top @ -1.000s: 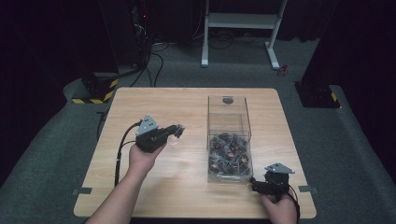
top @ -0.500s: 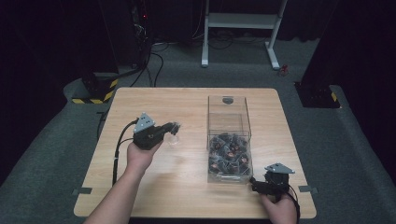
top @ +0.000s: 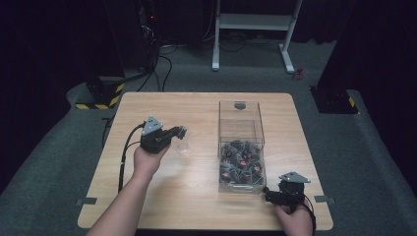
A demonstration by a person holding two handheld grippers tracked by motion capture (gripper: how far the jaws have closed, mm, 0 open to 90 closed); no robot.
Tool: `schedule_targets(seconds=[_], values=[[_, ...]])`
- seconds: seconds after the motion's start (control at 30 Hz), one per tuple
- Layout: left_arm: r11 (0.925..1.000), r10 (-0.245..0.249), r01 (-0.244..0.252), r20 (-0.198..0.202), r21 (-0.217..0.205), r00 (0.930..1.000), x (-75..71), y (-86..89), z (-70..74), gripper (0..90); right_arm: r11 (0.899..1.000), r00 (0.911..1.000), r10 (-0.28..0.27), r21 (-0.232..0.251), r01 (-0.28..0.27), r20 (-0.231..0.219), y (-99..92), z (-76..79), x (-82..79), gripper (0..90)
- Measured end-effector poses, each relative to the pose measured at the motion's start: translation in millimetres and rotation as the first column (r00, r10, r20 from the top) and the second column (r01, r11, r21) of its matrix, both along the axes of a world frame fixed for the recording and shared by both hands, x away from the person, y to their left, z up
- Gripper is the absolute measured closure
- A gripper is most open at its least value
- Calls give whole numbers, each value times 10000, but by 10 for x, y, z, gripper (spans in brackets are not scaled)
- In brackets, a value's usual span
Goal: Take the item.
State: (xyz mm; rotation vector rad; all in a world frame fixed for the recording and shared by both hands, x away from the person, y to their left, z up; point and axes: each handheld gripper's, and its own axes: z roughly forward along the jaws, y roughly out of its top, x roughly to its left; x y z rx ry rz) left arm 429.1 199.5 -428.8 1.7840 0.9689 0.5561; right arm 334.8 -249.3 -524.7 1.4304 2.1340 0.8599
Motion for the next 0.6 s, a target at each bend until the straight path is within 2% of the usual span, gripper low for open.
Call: schedule_targets(seconds=[0.6], values=[[9994, 332, -333, -594, -17, 9977, 132, 20, -118, 890, 10000, 10000, 3, 2, -3, -8, 1, 1, -2, 93]])
